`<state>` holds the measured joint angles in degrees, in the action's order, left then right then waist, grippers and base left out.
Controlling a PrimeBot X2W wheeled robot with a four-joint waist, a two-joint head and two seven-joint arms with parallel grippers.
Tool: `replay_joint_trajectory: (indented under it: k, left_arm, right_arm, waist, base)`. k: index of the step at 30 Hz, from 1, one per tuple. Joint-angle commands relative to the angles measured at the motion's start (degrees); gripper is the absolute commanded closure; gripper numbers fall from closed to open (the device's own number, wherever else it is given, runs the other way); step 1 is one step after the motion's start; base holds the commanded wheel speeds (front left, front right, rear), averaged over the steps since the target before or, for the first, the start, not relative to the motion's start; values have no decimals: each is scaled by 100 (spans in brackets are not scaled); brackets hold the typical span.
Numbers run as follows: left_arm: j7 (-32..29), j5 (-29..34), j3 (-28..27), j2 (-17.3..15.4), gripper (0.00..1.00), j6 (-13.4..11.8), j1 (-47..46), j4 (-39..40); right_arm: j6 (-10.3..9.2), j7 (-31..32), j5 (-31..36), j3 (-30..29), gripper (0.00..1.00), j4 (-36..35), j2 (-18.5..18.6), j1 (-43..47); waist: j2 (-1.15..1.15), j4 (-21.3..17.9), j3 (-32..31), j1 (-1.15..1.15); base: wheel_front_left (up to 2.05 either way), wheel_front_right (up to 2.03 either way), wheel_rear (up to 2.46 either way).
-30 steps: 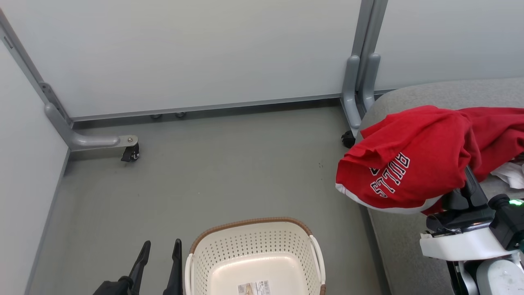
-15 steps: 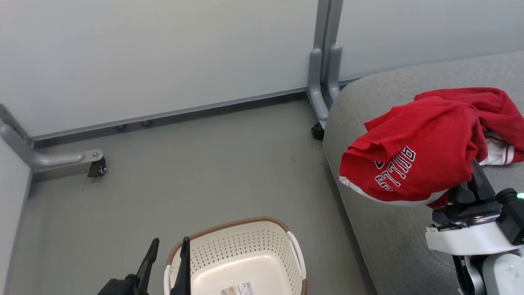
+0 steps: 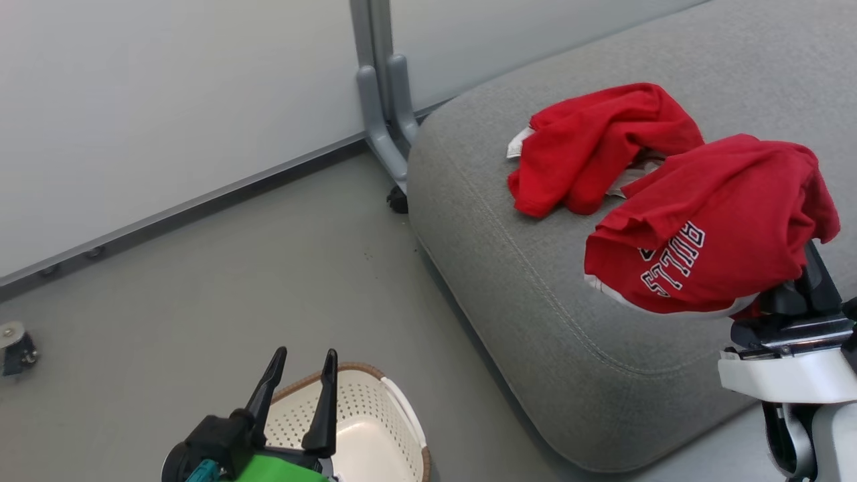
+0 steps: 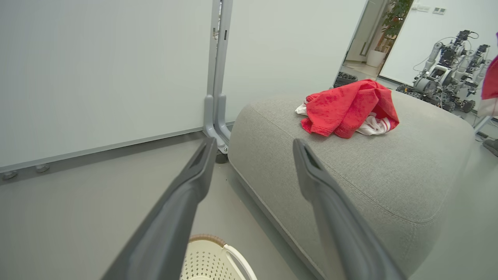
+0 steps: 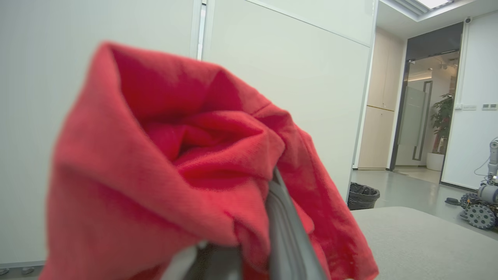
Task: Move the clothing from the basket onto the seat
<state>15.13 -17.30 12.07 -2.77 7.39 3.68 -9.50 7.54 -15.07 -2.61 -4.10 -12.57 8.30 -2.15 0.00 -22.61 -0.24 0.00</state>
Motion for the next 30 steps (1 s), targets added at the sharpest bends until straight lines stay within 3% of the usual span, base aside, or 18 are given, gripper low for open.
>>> replay_joint_trajectory:
  k: [1, 19, 30]
  left_arm:
    - [1, 44, 35, -26, 0, 16, -151, -28]
    - [1, 121, 442, -27, 0, 16, -416, -92]
    - [1, 263, 322, -27, 0, 16, -173, 56]
  right_arm:
    - [-11, -15, 38, -51, 100, -59, -36, -25]
    - [-11, -15, 96, -444, 100, -256, -223, 4]
    - [-11, -15, -211, -333, 100, -45, 236, -840]
  waist:
    - [0, -507, 357, 0]
    - [0, -627, 537, 0]
    - [0, -706, 829, 0]
  base:
    - [0, 0, 0]
    - [0, 0, 0]
    - [0, 0, 0]
